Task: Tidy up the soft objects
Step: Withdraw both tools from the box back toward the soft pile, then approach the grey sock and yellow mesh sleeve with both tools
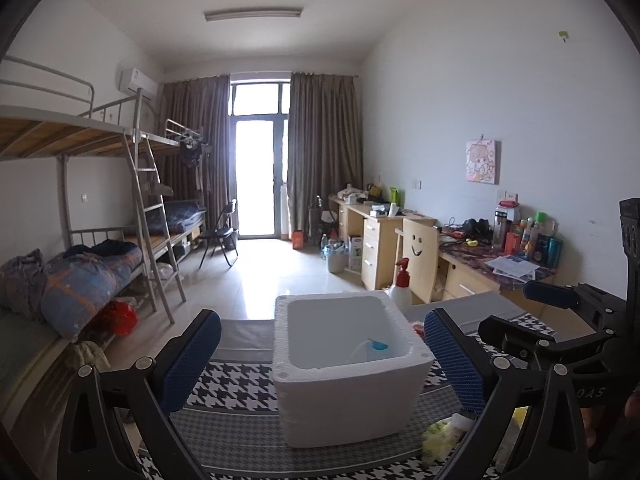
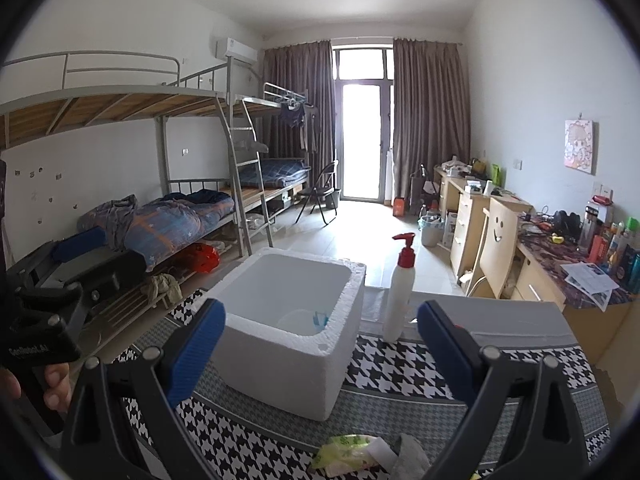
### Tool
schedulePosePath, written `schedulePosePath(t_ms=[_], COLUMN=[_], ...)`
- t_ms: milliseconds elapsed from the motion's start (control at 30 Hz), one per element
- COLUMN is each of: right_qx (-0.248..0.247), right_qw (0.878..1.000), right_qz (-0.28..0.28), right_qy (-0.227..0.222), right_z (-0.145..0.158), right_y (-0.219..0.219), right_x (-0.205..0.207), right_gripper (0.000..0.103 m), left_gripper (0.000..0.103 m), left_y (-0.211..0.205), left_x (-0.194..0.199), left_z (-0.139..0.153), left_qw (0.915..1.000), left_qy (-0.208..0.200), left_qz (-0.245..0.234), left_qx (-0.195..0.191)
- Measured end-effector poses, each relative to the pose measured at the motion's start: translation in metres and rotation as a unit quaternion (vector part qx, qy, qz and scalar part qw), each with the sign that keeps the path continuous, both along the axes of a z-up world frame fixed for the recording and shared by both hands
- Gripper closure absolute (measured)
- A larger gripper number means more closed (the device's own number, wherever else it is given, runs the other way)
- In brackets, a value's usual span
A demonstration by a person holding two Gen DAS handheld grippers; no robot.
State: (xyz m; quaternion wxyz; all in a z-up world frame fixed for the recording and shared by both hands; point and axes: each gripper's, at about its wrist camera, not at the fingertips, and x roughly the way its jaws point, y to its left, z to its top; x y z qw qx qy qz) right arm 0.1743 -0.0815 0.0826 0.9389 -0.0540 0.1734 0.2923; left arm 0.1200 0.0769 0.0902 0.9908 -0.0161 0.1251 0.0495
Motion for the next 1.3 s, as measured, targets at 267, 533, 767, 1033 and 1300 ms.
schedulePosePath(t_ms=[267,533,767,1033,1300], right_qx=[0.004,0.009,0.011,0.019,0.018], right_qw=[1.000,1.000,0.999,0.999,0.998], right_qz=[-0.004,-0.015,-0.029,-0.042,-0.060], right_qy=[-0.006,-0.007,-0.008,-0.002,0.000], right_z=[-0.004,-0.013,-0.017,-0.027,-0.037], right_y=[-0.013,-0.029,-0.043,-0.059,-0.069], right_x=[-0.011,-0.017,-0.023,-0.033,-0.038], right_gripper=[0.005,0.005,0.005,0.005,0.005], left_gripper=[0.001,0.001,0.001,0.001,0.001], left_y=[-0.015,-0.022,-0.032,-0.042,-0.049], left_x=[-0.005,-0.009,-0.013,-0.016,-0.015], left_z=[-0.006,-0.012,-0.021,-0.030,-0.043], left_qw=[0.9999,0.9994,0.9985,0.9974,0.9966], left_qy=[0.004,0.004,0.004,0.006,0.017], left_qz=[-0.016,-0.034,-0.051,-0.069,-0.078], left_qx=[0.003,-0.007,-0.020,-0.018,-0.021])
